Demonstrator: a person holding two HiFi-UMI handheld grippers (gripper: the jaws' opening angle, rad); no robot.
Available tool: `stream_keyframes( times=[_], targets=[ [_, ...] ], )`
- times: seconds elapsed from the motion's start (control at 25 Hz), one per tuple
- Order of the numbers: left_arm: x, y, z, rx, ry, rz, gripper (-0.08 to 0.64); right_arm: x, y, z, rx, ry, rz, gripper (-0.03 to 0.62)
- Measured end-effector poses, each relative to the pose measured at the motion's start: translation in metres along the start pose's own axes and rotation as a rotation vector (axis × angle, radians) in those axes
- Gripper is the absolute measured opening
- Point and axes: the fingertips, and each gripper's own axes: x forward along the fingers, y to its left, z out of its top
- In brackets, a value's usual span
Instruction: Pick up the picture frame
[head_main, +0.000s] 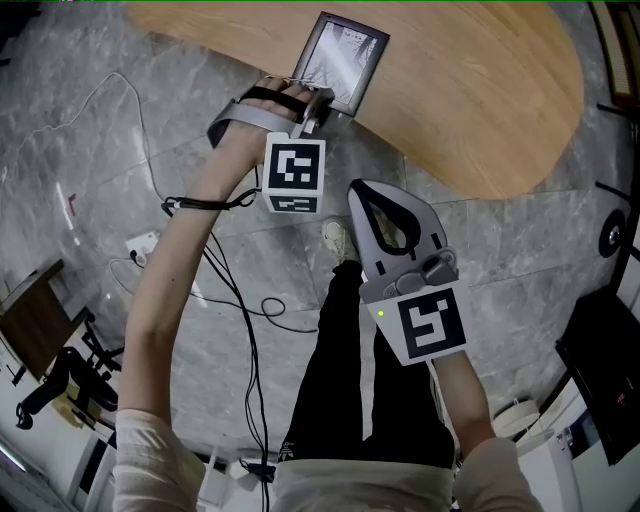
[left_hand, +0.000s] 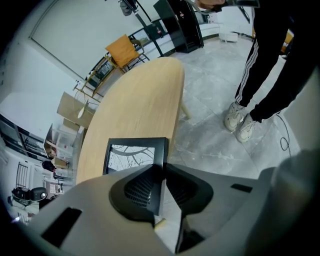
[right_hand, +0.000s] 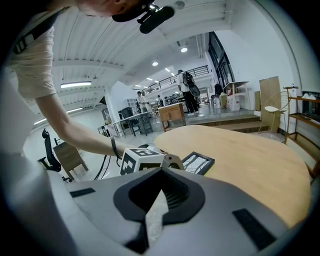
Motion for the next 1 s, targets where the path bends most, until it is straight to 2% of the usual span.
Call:
stream_keyframes(
  times=[0.36, 0.72, 0.84, 1.0],
  targets=[
    [-0.024, 0.017, 0.014, -0.192, -0.06, 0.058, 0.086, -0.004, -0.002, 0.013, 0.001, -0.026, -0.017, 0.005],
    [-0.068, 0.048, 0.031, -0.357, -0.115, 0.156, 0.084, -0.021, -0.007, 0.043, -0.038, -0.077, -0.057, 0.005],
    [-0.096, 0.072, 0.031, -0.486, -0.143, 0.211, 0.084, -0.03, -0.012, 0.065, -0.059, -0.107, -0.07, 0.005],
    [-0.169, 0.116, 0.027, -0.72, -0.229, 0.332, 0.084, -0.053, -0.008, 0.111, -0.078, -0.124, -0.084, 0.005]
  ],
)
